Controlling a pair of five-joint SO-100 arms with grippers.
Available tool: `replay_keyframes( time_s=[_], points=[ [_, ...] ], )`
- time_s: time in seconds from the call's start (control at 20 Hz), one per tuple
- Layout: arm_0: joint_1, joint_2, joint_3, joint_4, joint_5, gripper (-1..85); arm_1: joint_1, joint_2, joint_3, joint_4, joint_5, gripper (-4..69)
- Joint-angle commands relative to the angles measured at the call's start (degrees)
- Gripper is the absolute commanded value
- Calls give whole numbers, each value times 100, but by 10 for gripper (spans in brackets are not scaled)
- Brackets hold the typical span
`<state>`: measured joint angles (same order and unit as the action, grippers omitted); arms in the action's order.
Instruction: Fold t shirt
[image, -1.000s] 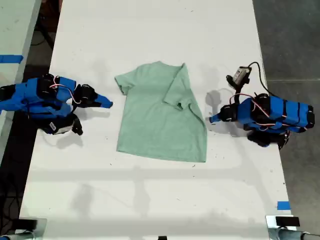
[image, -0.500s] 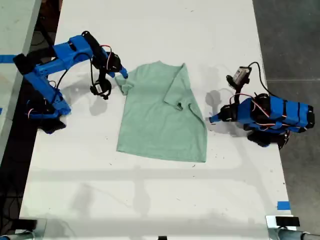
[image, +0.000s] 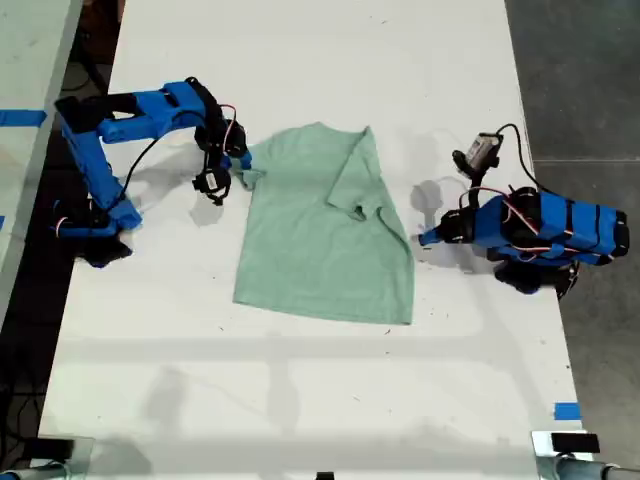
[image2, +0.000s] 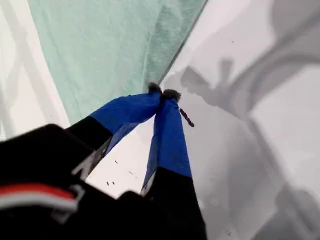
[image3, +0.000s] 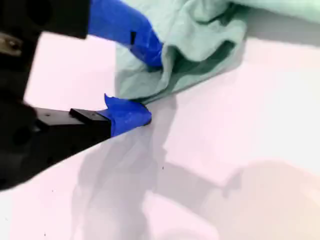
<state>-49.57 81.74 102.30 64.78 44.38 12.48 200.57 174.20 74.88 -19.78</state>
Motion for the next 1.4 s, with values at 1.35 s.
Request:
replay_keyframes(
  time_s=[1.35],
  points=[
    [2795,9729,3331,-1274,-2470,-1,-62,53,255,-158,35,9]
  ],
)
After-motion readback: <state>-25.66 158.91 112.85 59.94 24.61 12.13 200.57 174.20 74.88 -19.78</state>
